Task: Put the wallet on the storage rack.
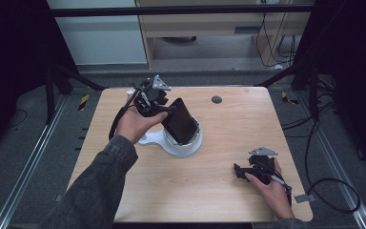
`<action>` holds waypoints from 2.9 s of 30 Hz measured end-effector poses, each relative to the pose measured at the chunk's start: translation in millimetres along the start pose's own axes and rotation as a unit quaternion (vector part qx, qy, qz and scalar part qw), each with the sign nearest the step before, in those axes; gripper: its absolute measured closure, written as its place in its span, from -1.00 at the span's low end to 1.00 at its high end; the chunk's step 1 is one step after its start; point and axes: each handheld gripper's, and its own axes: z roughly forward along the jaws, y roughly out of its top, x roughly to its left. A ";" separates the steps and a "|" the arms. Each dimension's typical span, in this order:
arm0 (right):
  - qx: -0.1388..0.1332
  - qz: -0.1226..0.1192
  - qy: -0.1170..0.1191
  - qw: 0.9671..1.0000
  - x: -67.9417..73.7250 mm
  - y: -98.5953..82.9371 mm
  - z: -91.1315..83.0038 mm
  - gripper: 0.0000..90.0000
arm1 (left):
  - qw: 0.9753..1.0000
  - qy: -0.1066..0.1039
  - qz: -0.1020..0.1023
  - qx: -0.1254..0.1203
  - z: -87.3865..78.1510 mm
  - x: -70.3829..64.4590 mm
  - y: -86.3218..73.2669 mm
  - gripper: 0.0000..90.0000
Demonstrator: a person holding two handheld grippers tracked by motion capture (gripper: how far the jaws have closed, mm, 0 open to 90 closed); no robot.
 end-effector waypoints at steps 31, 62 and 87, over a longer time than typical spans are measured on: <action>0.000 0.001 0.001 1.000 0.2 -0.2 -0.3 -0.94 | 0.999 -0.001 0.022 -0.042 -22.2 -40.6 -29.4 -0.77; 0.001 0.001 0.003 1.000 0.8 -0.8 -1.2 -0.94 | 0.998 -0.026 0.001 -0.048 -15.2 -76.1 -122.0 -0.88; 0.000 -0.002 0.006 1.000 1.9 -1.6 -1.9 -0.94 | 0.998 -0.011 -0.053 0.040 37.0 -66.2 -220.7 -0.85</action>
